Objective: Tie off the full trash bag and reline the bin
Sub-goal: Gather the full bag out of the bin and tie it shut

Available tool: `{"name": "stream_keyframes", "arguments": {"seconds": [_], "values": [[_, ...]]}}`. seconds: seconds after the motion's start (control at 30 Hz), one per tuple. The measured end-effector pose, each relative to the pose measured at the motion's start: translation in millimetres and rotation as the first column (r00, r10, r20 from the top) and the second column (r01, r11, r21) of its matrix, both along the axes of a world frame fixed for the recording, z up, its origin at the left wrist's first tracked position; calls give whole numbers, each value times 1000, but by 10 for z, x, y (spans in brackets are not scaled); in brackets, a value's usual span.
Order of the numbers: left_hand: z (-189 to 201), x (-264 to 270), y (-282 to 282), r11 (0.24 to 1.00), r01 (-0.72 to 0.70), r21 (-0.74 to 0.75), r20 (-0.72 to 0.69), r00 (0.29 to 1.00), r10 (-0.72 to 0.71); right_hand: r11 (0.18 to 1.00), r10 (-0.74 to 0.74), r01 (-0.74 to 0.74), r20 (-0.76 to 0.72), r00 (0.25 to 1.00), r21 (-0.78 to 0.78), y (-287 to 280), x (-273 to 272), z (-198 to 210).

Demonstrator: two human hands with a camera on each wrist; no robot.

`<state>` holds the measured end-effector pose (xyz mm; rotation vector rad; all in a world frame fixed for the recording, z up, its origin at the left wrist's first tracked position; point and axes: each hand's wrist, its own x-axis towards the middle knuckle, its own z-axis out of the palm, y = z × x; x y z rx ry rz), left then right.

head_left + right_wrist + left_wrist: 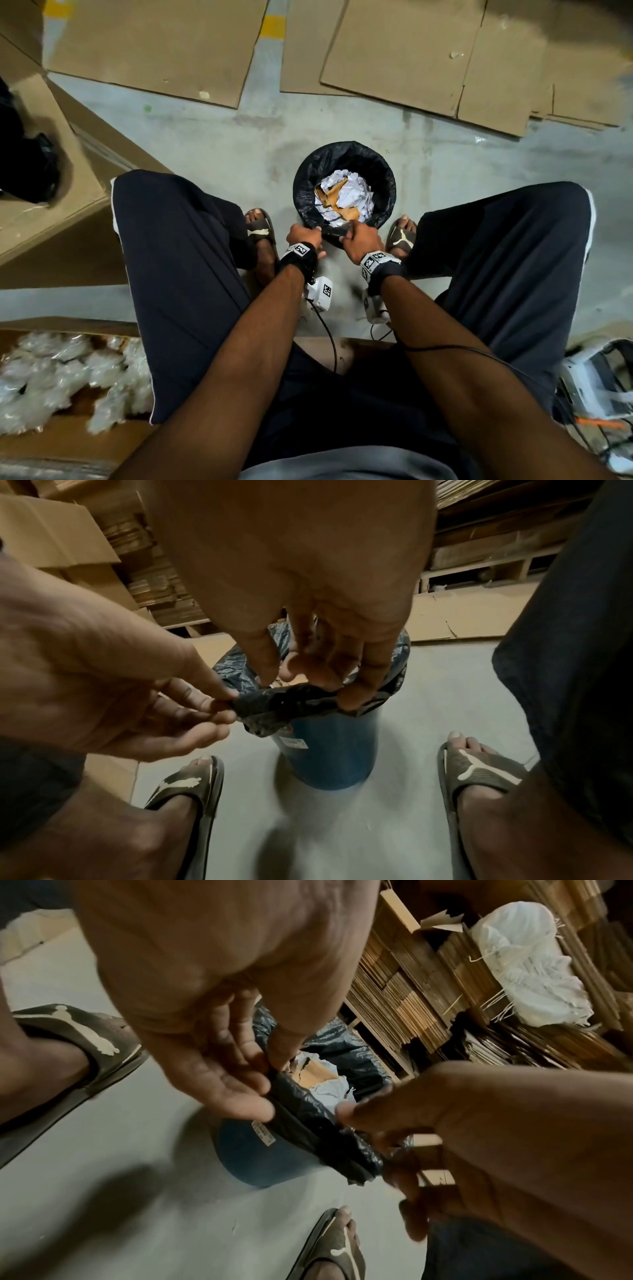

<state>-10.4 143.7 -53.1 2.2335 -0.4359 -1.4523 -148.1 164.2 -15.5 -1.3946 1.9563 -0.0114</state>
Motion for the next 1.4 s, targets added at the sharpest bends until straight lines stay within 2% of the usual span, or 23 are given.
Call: {"name": "stream_keyframes", "arguments": {"seconds": [0.13,0.27,0.33,0.43,0.5,0.57,0.63,0.7,0.8,1.0,1.07,1.17,1.27,1.4], "values": [[-42,37,-7,997,76,-30,-8,997,-77,984,149,-151,-29,988,-94,-46,63,-120],[39,96,-17,986,102,-132,-159,980,-123,930,304,-333,-185,934,-155,-140,116,-146],[99,126,-33,984,93,-150,-193,974,-121,915,316,-360,-228,921,-184,-193,150,-124],[68,212,-18,997,26,-72,-221,974,-41,946,236,-264,-157,959,-188,-210,182,-123],[-117,289,6,999,-9,-43,-139,990,3,974,146,-156,-74,987,-166,-178,175,-145],[-407,340,34,1000,19,-10,-64,998,-19,988,61,-64,-25,998,-144,-140,154,-182],[-508,301,53,997,67,26,-101,993,-64,993,11,-9,14,1000,-121,-113,146,-215],[-273,226,49,996,78,36,-156,985,-71,995,13,-9,47,999,-95,-104,154,-237],[-213,189,21,998,-42,50,-195,979,51,993,77,-73,38,996,-95,-104,180,-217],[-415,240,25,997,-55,-47,-70,996,52,947,267,-272,-50,962,-169,-161,315,-197],[-341,233,-15,998,-28,-58,35,999,30,927,334,-346,-102,937,-145,-163,391,-211],[-110,291,-73,993,-36,-108,128,990,50,930,326,-340,-116,938,-140,-158,461,-223],[-86,312,-122,990,85,-110,177,982,-65,932,324,-337,-113,939,-131,-164,450,-221],[-80,333,-163,965,240,-110,311,930,-196,941,302,-314,-110,947,-123,-157,417,-231]]}}
